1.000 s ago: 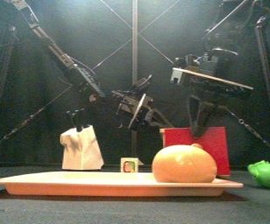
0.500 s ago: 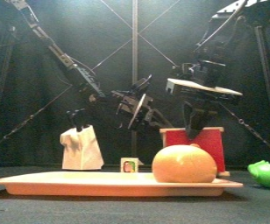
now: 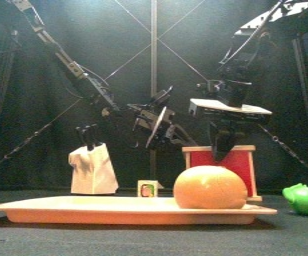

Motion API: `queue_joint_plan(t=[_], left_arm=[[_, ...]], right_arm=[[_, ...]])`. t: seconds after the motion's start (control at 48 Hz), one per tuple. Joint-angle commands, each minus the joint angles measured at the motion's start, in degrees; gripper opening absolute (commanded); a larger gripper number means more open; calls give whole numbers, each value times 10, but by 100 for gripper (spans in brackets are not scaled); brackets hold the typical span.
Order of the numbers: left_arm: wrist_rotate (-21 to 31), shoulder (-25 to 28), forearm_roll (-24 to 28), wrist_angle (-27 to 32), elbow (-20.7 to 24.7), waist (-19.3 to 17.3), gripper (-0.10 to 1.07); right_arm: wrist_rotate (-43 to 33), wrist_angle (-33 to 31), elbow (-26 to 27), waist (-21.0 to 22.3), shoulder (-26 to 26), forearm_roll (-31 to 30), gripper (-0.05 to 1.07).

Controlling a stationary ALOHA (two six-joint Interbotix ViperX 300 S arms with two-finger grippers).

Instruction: Close drawer

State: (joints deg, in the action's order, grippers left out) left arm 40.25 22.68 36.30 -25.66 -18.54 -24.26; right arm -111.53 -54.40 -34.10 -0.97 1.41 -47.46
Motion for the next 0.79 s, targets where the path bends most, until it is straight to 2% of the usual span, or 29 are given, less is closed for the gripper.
queue_joint_plan(t=[0.0,0.771], left_arm=[[-2,-2,-2,8,-6,-2,37],[-2,-3,-2,8,-6,2,37]], right_arm=[[-1,-3,4,11,-16,-3,21],[-2,0,6,30,-16,6,21]])
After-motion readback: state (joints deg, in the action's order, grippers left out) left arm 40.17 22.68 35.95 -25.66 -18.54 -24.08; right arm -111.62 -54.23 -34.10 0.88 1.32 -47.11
